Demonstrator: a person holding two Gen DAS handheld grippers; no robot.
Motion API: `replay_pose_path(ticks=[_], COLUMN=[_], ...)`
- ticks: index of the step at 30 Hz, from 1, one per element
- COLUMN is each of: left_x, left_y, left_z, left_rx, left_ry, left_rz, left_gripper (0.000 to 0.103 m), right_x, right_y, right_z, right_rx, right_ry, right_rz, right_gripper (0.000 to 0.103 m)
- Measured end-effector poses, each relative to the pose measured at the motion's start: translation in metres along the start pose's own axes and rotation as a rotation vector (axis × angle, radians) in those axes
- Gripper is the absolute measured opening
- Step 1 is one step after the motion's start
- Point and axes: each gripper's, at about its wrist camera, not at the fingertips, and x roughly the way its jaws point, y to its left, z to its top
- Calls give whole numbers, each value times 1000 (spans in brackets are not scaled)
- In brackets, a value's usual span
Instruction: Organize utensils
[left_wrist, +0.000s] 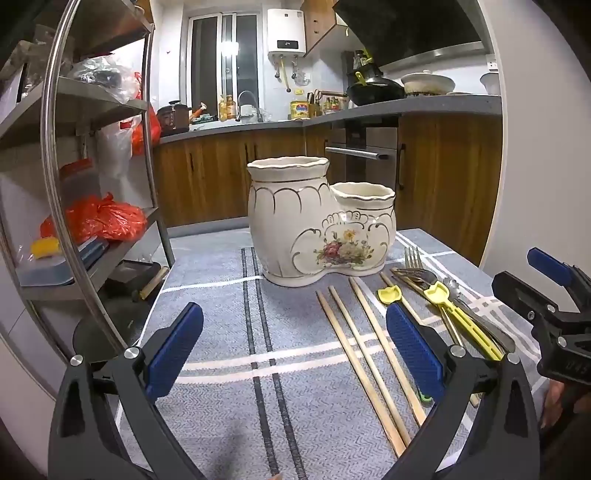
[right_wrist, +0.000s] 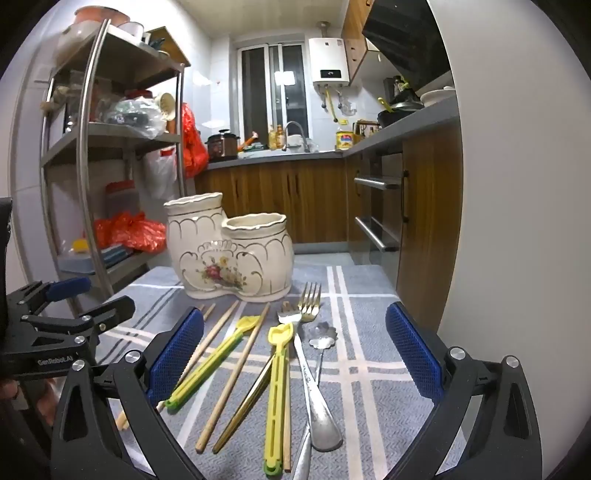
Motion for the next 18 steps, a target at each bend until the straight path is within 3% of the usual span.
replay_pose_path(ticks=[18], left_x=[-1], left_y=[4], left_z=[1], left_rx=[-6], left_ry=[-4], left_rz=[5], left_gripper=[98], right_x=[-1], right_y=[6], right_z=[-3], right_rx=[9], right_ry=[6], right_rz=[2], right_gripper=[98])
